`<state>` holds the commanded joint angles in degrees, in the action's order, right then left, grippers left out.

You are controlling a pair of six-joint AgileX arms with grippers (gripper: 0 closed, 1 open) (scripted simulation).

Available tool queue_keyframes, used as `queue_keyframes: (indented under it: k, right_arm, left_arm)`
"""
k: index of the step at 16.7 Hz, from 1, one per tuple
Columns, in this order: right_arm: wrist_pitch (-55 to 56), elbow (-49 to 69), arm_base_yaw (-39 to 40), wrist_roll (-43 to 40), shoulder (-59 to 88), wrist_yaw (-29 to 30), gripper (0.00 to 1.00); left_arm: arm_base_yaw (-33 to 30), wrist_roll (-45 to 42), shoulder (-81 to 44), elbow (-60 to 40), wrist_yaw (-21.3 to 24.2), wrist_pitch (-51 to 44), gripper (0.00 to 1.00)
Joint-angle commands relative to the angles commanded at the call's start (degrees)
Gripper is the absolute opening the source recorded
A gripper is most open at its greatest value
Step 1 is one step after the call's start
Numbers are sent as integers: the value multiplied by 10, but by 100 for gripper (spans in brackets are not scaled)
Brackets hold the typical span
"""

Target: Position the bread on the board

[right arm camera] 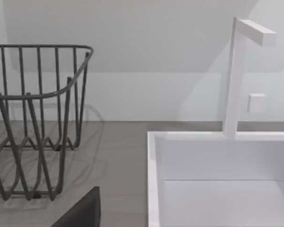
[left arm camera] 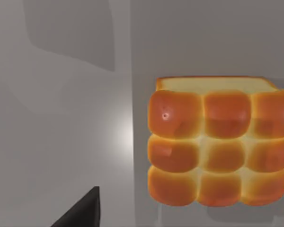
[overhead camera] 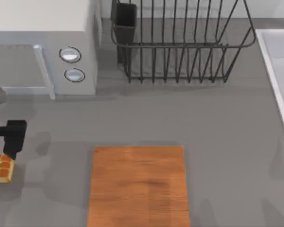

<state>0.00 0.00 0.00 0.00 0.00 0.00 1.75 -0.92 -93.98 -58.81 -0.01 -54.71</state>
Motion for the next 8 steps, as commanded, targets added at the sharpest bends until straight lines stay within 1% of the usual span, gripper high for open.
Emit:
queue_keyframes:
  k: [4,8]
  right_arm:
    - [0,0,0,0,0,0,100]
    - [0,0,0,0,0,0,100]
  left_arm:
    - [-2,1,-4,8,0,11,100]
    - [0,-1,-43,49,0,96,100]
